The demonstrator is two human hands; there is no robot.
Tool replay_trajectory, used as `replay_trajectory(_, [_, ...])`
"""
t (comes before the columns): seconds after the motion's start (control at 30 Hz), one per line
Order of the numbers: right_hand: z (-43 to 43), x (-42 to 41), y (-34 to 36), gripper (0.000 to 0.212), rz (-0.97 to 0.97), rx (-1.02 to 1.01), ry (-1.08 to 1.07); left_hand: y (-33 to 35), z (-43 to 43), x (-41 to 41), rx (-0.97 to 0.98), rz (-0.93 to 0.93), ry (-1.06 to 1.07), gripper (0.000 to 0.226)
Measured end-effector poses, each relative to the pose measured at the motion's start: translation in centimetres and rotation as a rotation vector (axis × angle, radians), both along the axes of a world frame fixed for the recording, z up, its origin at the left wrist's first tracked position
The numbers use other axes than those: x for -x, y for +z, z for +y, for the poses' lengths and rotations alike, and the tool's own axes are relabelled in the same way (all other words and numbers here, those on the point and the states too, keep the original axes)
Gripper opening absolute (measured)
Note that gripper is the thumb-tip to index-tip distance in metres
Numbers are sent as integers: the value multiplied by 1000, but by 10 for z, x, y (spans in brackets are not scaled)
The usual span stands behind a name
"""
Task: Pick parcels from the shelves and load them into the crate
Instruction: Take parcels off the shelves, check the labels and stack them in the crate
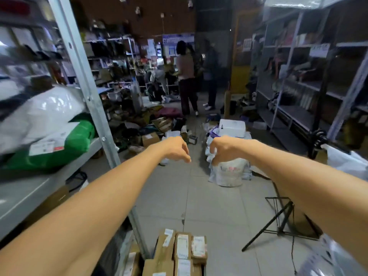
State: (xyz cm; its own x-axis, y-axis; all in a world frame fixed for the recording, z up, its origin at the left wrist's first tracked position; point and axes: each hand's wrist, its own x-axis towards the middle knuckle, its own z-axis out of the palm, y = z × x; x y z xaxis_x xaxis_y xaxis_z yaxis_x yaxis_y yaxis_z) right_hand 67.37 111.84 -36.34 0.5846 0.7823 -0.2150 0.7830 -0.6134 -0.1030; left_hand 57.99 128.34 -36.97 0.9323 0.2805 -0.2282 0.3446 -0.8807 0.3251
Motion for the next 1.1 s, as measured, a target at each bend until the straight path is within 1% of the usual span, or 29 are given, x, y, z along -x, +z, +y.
replay_trajectory(0.07, [-1, 22, 13, 38, -25, -22, 65, 13, -10, 30, -45, 21, 62, 26])
replay_trajectory(0.13, [0, 51, 26, 33, -55, -19, 155, 25, -19, 67, -60, -11, 160, 34])
replay_trajectory(0.2, [1, 86, 41, 40, -114, -6, 265, 35, -31, 109, -65, -44, 248, 37])
replay_trajectory(0.27, [3, 122, 55, 46, -101, -17, 343, 42, -42, 157, -55, -44, 320, 34])
replay_trajectory(0.3, [5, 141, 61, 45, -98, -14, 389, 46, -46, 183, -48, -46, 365, 33])
replay_trajectory(0.37, [12, 180, 69, 30, -114, 0, 472, 53, -51, 236, -44, -55, 475, 33])
replay_trajectory(0.4, [15, 202, 71, 26, -118, -8, 516, 56, -54, 263, -42, -65, 532, 34])
replay_trajectory(0.47, [17, 251, 72, 25, -104, -25, 607, 61, -63, 315, -44, -80, 640, 35])
replay_trajectory(0.6, [18, 344, 68, 35, -72, -44, 796, 66, -92, 417, -45, -98, 812, 31])
replay_trajectory(0.67, [14, 388, 64, 36, -36, -60, 889, 65, -111, 466, -59, -83, 897, 36])
replay_trajectory(0.77, [1, 448, 60, 39, -58, -73, 992, 59, -142, 534, -44, -62, 1030, 40])
replay_trajectory(0.87, [-16, 499, 57, 47, -20, -89, 1036, 50, -179, 590, -32, -66, 1151, 39])
replay_trajectory(1.0, [-44, 561, 55, 46, -14, -83, 1163, 41, -236, 652, -8, -42, 1283, 42])
replay_trajectory(1.1, [-68, 615, 57, 46, -10, -86, 1297, 42, -286, 704, -54, 28, 1376, 44])
